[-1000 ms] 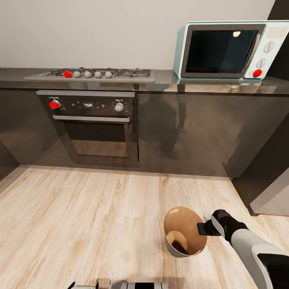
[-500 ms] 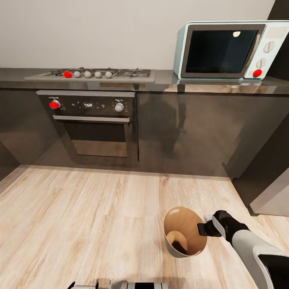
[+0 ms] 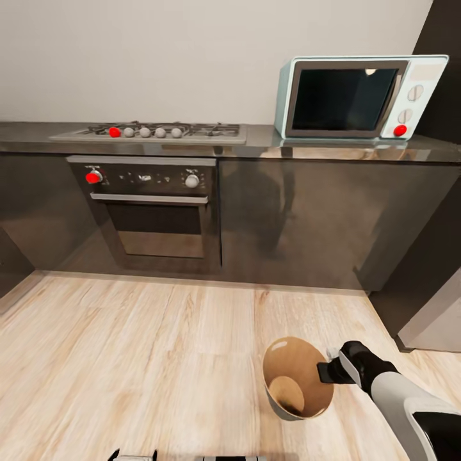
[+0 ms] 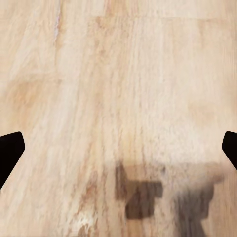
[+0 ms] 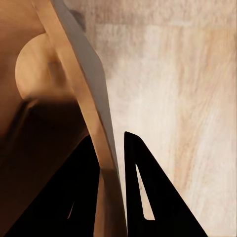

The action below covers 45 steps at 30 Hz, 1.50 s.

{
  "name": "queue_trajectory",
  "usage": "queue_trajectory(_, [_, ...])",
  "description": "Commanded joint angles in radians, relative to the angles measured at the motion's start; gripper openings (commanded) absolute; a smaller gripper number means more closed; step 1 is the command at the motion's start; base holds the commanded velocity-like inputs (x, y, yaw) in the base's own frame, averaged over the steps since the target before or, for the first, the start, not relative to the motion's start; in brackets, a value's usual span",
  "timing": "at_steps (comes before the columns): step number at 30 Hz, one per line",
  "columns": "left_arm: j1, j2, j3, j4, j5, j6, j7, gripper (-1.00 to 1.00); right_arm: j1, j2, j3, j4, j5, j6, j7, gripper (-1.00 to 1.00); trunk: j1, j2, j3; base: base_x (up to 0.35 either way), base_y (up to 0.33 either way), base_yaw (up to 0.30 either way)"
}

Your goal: Put the three can of soda from the living room inside the tash can in the kitchen.

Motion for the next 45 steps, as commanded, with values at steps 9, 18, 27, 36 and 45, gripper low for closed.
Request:
queue_trajectory(9, [0.000,0.000,0.000,0.001,-0.001,0.000,-0.001,1.00,0.013,0.001,-0.004,0.001,-0.016,-0.080,0.004,-1.00,-0.004,0.002,0.035,0.000,0.000,0.000])
queue_trajectory(18, [0.000,0.000,0.000,0.002,-0.002,0.001,-0.001,1.00,0.033,-0.001,-0.004,0.000,-0.014,-0.090,0.004,-1.00,-0.008,0.004,0.070,0.000,0.000,0.000])
queue_trajectory(27, [-0.001,0.000,0.000,0.009,-0.001,0.002,-0.001,1.00,0.067,-0.004,-0.005,0.000,-0.013,-0.151,0.005,-1.00,-0.012,0.006,0.105,0.000,0.000,0.000])
queue_trajectory(36, [-0.002,0.000,0.000,0.014,0.000,0.001,-0.001,1.00,0.088,-0.004,-0.005,0.001,-0.015,-0.196,0.009,-1.00,-0.016,0.008,0.139,0.000,0.000,0.000])
queue_trajectory(45, [-0.002,0.000,0.000,0.014,0.000,0.001,-0.001,1.00,0.113,-0.003,-0.004,0.001,-0.016,-0.249,0.010,-1.00,-0.020,0.011,0.174,0.000,0.000,0.000])
